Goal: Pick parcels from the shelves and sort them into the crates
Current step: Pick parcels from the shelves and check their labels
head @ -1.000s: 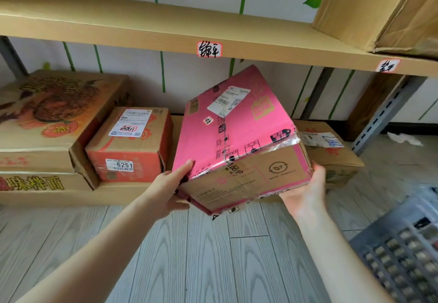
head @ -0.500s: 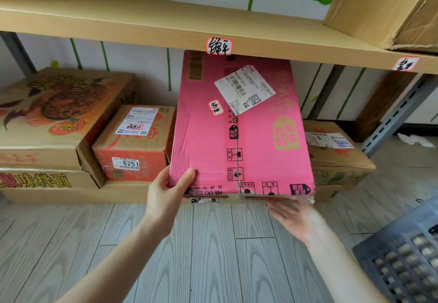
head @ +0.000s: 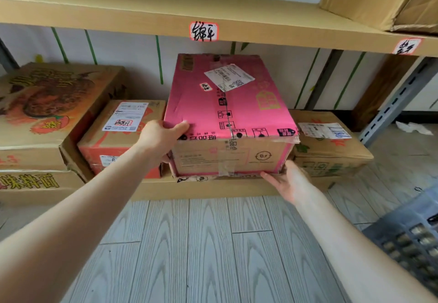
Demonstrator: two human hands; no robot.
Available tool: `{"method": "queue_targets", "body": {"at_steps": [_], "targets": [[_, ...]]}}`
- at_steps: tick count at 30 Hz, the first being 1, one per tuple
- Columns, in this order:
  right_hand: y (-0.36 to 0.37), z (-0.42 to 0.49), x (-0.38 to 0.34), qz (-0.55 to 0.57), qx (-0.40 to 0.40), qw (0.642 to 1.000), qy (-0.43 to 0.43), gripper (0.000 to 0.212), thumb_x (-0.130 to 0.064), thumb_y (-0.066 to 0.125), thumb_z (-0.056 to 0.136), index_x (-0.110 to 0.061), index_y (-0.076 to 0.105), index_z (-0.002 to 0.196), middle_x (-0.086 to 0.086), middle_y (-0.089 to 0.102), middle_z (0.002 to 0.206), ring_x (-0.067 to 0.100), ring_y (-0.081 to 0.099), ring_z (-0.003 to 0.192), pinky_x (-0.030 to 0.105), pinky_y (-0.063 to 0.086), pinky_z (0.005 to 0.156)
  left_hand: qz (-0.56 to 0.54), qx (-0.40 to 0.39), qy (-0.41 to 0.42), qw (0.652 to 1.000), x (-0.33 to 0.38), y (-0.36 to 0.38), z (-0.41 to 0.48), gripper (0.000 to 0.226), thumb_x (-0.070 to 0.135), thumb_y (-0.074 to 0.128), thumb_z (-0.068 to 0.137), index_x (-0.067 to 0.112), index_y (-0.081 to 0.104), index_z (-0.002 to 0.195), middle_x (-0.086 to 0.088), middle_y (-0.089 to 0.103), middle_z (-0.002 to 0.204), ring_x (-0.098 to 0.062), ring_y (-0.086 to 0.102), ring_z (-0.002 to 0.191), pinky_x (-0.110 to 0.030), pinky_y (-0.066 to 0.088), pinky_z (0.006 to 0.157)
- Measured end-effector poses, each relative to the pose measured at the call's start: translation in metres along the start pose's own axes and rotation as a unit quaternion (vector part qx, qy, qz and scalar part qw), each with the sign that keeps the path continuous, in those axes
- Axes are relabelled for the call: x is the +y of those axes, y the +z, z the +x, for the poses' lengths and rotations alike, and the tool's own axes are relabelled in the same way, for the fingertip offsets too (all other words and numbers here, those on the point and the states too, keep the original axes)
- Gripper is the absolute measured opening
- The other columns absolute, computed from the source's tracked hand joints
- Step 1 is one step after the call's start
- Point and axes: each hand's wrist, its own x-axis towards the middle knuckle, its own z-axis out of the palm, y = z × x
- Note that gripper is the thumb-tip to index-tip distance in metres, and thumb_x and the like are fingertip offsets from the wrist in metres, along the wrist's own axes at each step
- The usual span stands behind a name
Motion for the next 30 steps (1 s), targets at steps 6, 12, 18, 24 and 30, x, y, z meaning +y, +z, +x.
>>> {"method": "queue_targets", "body": {"at_steps": [6,12,18,24,30], "targets": [[0.001,0.023,0.012,-0.012,0.035,0.999,0.021,0.029,-0.012,0.045,0.097,-0.005,0.050,0.125,0.020,0.051,0.129,0.034,0.054,0.102,0.037,0.054,0.076,0.015,-0.002,-0.029,0.999,-0.008,0.011,0.015,0.033,0.040,0.059,0.087,0.009,0.058,0.098,-0.013,0.068,0.096,-0.033,0.066,0.091,-0.049,0.056,0.078],[0.004,0.042,0.023,-0.003,0.061,0.998,0.008,0.020,-0.019,0.043,0.098,-0.008,0.051,0.112,0.014,0.053,0.124,0.029,0.054,0.099,0.036,0.055,0.079,0.012,0.012,-0.033,0.999,-0.022,0.027,0.025,0.036,0.042,0.054,0.089,0.010,0.055,0.106,-0.011,0.065,0.099,-0.029,0.065,0.091,-0.043,0.057,0.077],[0.007,0.038,0.030,-0.032,0.087,0.995,-0.022,0.024,-0.021,0.040,0.099,-0.009,0.048,0.119,0.008,0.051,0.114,0.034,0.059,0.108,0.035,0.050,0.091,0.010,0.048,-0.014,0.999,-0.025,0.034,0.029,0.030,0.039,0.041,0.095,0.011,0.051,0.097,-0.009,0.062,0.093,-0.028,0.062,0.091,-0.042,0.055,0.078],[0.018,-0.022,0.067,-0.144,0.069,0.980,-0.117,0.012,-0.015,0.041,0.098,-0.017,0.050,0.106,0.004,0.054,0.108,0.021,0.060,0.098,0.032,0.049,0.081,0.044,0.112,0.066,0.991,-0.036,0.013,-0.006,0.031,0.033,0.043,0.096,0.008,0.060,0.096,-0.001,0.060,0.079,-0.017,0.052,0.075,-0.026,0.038,0.062],[0.097,-0.094,0.080,-0.392,-0.231,0.831,-0.320,0.015,-0.015,0.051,0.093,-0.013,0.065,0.099,-0.014,0.061,0.088,-0.002,0.057,0.086,0.003,0.042,0.076,0.073,0.209,0.160,0.962,-0.056,-0.051,-0.029,0.025,0.021,0.050,0.094,0.005,0.065,0.107,-0.005,0.067,0.102,-0.014,0.058,0.094,-0.008,0.036,0.070]]}}
